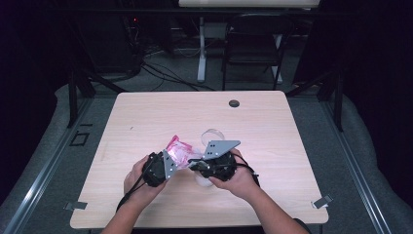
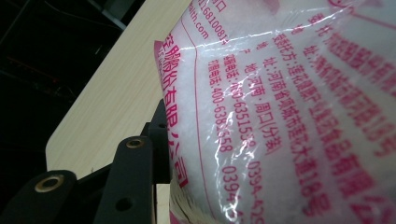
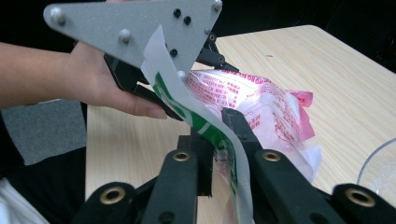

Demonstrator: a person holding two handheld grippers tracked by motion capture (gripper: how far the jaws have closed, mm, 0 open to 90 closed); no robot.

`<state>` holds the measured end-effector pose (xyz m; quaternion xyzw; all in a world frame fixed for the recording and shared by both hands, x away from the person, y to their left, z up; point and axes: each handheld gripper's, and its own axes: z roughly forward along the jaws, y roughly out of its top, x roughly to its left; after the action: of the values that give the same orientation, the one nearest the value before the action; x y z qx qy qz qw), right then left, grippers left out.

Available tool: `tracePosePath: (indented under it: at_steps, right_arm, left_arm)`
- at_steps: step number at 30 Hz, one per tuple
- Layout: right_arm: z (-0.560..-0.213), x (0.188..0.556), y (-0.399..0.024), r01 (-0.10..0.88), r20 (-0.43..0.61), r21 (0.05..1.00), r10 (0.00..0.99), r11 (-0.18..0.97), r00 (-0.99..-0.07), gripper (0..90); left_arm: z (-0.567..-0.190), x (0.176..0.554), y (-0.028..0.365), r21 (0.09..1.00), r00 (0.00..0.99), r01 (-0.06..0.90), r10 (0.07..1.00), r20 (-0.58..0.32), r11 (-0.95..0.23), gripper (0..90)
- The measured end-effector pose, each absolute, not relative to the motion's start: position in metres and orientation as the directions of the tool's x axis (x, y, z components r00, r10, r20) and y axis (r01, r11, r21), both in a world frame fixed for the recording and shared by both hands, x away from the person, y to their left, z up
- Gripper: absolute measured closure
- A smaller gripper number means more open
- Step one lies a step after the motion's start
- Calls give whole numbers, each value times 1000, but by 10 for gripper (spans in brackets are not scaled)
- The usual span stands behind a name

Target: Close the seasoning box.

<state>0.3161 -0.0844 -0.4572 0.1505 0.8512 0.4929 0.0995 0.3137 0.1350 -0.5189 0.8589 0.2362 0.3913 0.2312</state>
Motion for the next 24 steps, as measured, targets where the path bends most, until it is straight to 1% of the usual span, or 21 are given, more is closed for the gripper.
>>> tracePosePath:
  at_steps: [3,8,20,23,24]
  right_arm:
    - [-457,316,-86,181,8,873,358,453,-934,869]
    - [-458,317,-89,236,67,867,366,439,-928,883]
    - [-459,320,-91,266,102,864,369,428,-924,884]
    - [-459,320,-91,261,93,865,375,429,-922,884]
    - [-459,320,-92,263,96,866,375,425,-922,883]
  left_arm:
    - [-519,313,133,576,579,213,576,577,-790,597]
    - [-519,311,131,563,570,197,561,600,-803,597]
    - [-518,310,130,542,544,178,541,641,-821,598]
    - [-514,312,129,523,524,169,525,670,-835,598]
    - [-513,312,128,531,514,162,530,674,-832,599]
